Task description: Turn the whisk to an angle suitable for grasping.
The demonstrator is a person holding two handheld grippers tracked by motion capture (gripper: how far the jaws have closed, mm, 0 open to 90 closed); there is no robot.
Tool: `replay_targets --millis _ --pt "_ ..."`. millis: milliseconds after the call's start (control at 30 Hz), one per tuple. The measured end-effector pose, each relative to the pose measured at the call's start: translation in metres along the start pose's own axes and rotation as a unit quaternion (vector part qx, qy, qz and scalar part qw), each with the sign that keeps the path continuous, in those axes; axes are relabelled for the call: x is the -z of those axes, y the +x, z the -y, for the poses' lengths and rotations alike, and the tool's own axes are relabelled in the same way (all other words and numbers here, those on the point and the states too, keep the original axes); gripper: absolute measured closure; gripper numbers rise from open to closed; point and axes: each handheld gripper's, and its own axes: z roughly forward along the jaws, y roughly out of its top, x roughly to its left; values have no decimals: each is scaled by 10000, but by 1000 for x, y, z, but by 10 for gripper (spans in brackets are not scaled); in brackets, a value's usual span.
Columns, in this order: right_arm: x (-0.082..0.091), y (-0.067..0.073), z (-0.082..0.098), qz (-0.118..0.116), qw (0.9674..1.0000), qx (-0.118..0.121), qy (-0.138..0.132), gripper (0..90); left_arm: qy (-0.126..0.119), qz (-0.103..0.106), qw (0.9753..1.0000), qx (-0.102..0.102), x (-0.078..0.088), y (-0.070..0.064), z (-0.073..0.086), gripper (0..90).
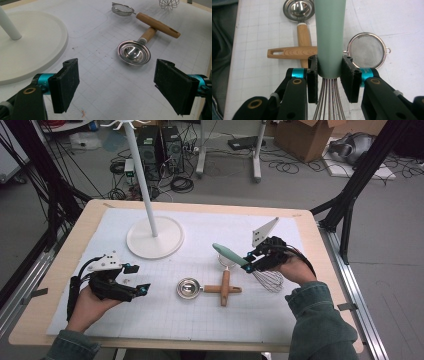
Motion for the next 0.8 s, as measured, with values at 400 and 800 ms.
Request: replay_targets --millis 400,800 --pt "11 0 1 51 9984 -255 -504 696 -20 -72 10000 6 4 4 4 199" --pt "24 4 -6 4 9894 -521 -1359 695 -125 -230 9996 120 8 10 14 171"
